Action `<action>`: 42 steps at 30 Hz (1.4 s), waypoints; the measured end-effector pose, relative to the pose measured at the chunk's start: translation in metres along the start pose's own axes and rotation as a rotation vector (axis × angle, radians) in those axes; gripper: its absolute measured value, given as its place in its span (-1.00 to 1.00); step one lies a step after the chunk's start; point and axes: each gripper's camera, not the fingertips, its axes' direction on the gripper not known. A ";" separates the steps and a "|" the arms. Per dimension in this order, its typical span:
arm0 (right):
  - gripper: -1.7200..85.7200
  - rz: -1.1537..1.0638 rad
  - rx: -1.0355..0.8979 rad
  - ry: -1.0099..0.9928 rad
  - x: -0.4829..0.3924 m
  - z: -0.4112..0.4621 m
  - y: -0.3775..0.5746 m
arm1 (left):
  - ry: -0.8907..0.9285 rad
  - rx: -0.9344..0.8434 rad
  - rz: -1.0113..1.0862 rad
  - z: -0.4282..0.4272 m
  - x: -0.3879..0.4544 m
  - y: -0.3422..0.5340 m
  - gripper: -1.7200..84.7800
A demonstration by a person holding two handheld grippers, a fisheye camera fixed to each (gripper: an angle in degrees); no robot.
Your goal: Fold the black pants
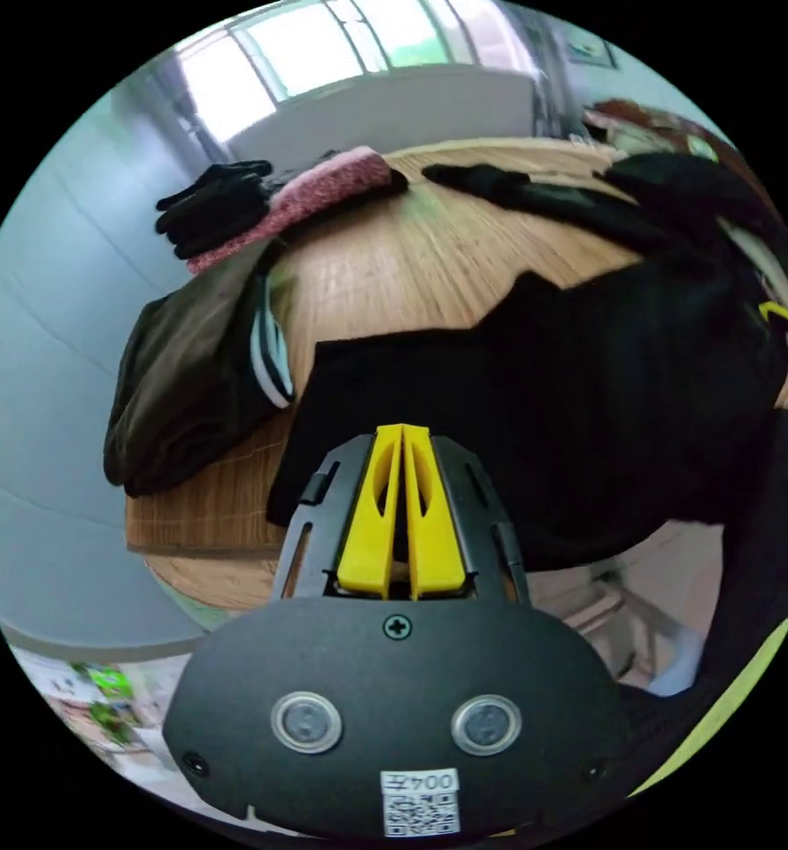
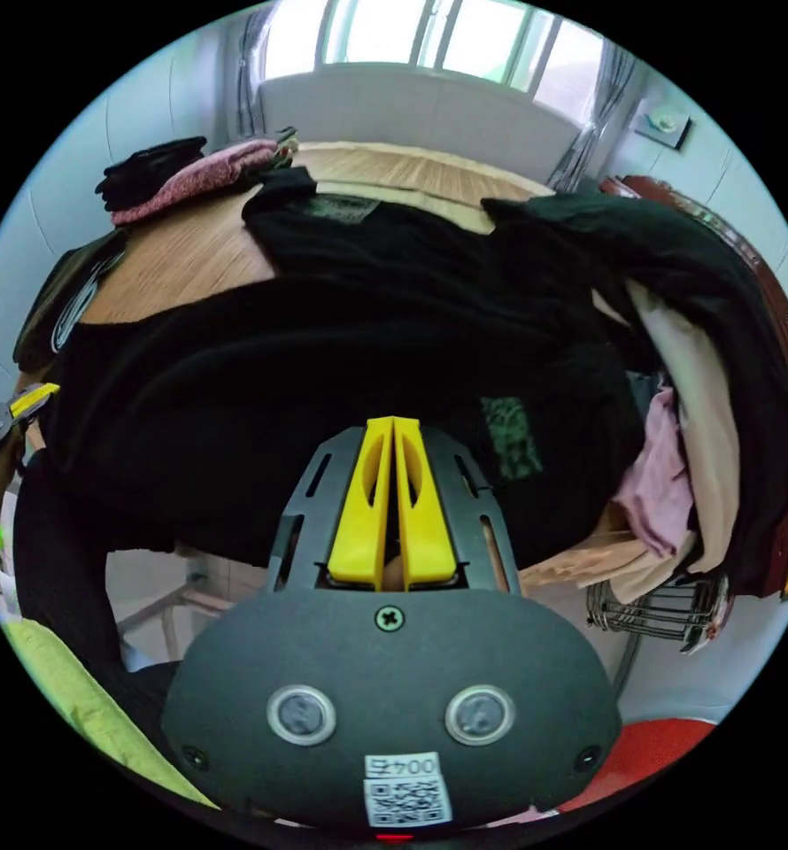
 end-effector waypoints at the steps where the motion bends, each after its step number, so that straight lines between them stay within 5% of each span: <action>1: -0.97 -0.006 -0.060 -0.009 -0.013 0.016 0.000 | -0.066 0.036 0.045 0.004 0.013 0.004 -0.95; 6: -0.97 0.002 -0.105 0.046 -0.038 0.016 -0.013 | -0.246 0.051 0.142 0.008 0.042 0.009 -0.96; 12: -0.97 0.047 -0.081 0.000 -0.036 -0.004 -0.026 | -0.060 0.059 0.123 -0.007 0.001 0.011 -0.95; 18: -0.97 0.029 -0.078 0.072 -0.055 -0.021 -0.042 | -0.088 0.265 -0.261 -0.028 -0.087 0.053 -0.95; 20: -0.97 0.013 -0.078 0.108 -0.064 -0.027 -0.048 | 0.005 0.380 -0.432 -0.028 -0.127 0.073 -0.95; 22: -0.97 0.004 -0.079 0.129 -0.069 -0.031 -0.052 | 0.316 0.584 -0.650 -0.019 -0.187 0.096 -0.95; 28: -0.98 -0.035 -0.078 0.199 -0.085 -0.043 -0.063 | 0.529 0.693 -0.838 0.034 -0.259 0.099 -0.96; 35: -0.98 -0.031 -0.076 0.207 -0.085 -0.052 -0.079 | 0.486 0.676 -0.974 0.092 -0.298 0.098 -0.96; 42: -0.98 -0.004 -0.070 0.160 -0.070 -0.059 -0.089 | 0.354 0.617 -0.877 0.119 -0.347 0.055 -0.96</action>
